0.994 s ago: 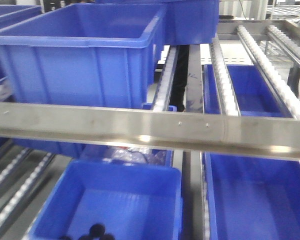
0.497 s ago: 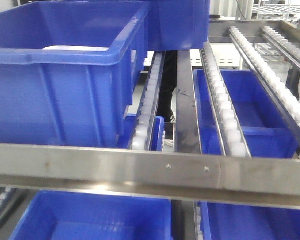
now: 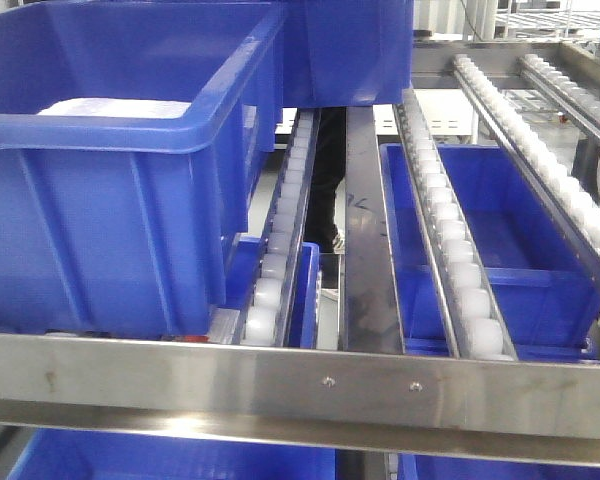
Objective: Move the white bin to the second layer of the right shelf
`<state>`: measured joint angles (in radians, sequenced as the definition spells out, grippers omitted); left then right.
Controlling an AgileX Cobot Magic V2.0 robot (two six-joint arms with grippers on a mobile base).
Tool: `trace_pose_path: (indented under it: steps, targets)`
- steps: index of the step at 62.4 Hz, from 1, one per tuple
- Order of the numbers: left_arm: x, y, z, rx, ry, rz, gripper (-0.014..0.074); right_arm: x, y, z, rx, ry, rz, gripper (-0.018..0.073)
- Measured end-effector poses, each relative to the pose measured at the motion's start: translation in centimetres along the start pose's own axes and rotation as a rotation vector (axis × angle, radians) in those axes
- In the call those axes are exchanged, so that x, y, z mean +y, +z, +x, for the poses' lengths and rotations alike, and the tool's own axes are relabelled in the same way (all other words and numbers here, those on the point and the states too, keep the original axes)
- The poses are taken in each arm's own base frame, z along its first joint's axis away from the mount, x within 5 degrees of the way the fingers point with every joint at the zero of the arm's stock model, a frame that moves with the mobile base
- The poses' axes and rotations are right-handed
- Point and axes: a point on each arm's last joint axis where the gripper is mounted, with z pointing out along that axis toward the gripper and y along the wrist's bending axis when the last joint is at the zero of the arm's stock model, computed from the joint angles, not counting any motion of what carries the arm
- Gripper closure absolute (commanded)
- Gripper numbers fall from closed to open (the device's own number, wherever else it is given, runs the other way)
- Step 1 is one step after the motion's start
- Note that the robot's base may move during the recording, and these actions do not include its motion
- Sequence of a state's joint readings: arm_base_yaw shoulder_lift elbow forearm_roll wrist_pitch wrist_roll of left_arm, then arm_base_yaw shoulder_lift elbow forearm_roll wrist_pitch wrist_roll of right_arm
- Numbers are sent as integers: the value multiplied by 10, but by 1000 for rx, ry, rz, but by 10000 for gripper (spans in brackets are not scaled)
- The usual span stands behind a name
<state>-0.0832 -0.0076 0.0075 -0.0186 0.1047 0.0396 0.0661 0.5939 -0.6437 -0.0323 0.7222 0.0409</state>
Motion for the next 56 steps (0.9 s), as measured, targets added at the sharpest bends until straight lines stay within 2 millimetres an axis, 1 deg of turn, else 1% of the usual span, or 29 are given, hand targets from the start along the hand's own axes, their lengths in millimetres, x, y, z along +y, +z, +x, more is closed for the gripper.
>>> trace_pose_path:
  steps: [45,51,56]
  targets:
    - [0,0,0,0,0,0,512,0,0,0,0,0,0,504]
    - [0,0,0,0,0,0,512,1,7,-1,27,9,-8,504]
    - [0,0,0,0,0,0,512,3,21,-3,64,30,-25,504]
